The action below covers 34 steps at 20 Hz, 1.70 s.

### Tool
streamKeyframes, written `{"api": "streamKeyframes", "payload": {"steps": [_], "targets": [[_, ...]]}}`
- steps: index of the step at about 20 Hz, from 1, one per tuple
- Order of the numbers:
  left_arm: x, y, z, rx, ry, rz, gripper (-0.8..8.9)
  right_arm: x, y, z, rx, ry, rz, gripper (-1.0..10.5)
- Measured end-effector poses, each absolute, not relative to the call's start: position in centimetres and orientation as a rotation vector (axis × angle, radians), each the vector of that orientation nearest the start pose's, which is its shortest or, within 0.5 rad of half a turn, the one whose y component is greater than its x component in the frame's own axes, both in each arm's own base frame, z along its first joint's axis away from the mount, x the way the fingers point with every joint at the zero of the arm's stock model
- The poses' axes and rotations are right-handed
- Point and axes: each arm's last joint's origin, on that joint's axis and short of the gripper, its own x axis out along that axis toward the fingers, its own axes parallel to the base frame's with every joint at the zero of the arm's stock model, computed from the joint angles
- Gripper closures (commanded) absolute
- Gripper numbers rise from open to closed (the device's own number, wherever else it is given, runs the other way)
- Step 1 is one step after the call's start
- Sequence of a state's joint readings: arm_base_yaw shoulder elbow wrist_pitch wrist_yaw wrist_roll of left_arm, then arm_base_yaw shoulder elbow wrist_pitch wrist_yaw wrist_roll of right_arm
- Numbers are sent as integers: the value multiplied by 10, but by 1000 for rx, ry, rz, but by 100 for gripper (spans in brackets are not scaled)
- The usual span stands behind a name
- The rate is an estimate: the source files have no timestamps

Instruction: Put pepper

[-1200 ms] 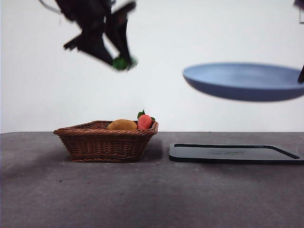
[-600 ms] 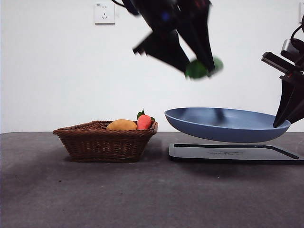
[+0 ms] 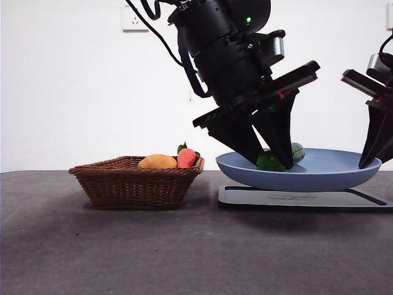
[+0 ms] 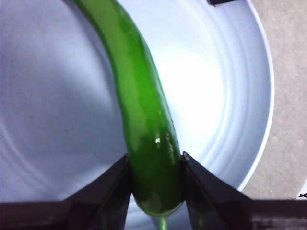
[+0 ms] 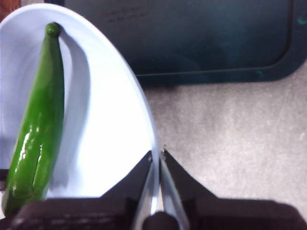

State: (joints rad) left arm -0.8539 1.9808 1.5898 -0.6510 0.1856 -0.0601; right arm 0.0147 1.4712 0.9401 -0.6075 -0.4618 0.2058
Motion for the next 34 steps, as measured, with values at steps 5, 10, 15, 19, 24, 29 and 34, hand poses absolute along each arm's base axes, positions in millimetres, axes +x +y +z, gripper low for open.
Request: {"api": "streamKeyframes", "payload": {"steps": [5, 10, 15, 19, 24, 29, 34], "targets": [[272, -323, 224, 312, 1067, -911, 581, 274, 17, 208, 438, 1173, 308, 944], [270, -321, 229, 308, 1059, -913, 581, 271, 17, 207, 448, 1203, 299, 944], [256, -305, 282, 266, 939, -941, 581, 270, 17, 207, 464, 1217, 283, 944], [240, -285, 322, 243, 853, -960, 581, 274, 14, 209, 487, 1180, 260, 944], [208, -245, 386, 196, 673, -985, 581, 295, 1, 233, 489, 1087, 193, 944], [172, -204, 432, 144, 523, -1002, 581, 333, -8, 232, 518, 1079, 162, 944], [145, -173, 457, 110, 424, -1013, 581, 362, -10, 198, 530, 1129, 151, 944]]}}
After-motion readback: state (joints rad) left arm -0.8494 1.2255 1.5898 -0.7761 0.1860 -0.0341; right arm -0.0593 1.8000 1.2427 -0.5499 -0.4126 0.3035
